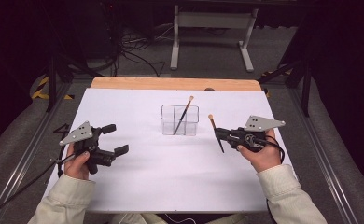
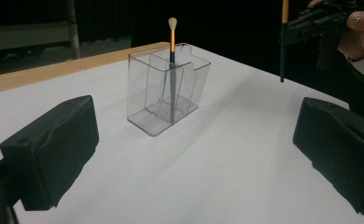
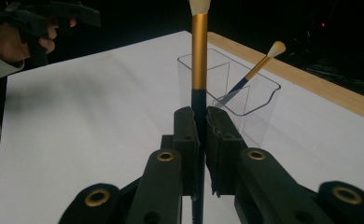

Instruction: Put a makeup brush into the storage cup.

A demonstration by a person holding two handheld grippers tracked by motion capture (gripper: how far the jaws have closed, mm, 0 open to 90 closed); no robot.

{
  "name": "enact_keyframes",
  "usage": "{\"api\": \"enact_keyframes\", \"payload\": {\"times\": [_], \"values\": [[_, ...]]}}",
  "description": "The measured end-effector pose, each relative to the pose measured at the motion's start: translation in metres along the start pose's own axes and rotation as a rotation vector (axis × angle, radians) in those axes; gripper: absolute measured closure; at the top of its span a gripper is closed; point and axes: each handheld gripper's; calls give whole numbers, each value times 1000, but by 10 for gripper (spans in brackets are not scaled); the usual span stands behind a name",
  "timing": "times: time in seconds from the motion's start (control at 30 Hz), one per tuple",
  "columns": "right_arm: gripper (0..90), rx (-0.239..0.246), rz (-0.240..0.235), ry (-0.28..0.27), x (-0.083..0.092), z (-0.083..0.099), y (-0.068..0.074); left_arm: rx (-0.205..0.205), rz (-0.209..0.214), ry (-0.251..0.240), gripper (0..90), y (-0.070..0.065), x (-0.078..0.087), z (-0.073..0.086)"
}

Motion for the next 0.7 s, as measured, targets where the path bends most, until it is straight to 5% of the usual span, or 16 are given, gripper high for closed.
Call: {"api": "enact_keyframes", "payload": {"times": [0.7], "values": [[833,7,36,-160,-19,-16,-5,5,-13,-6,7,2,9,5]]}}
Point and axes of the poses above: each handheld gripper's, and its own axes: x roughly backward along the jaws, z roughly out of its underside, y roughly to its left, and after that the axes turned 4 degrees about -z, right-handed
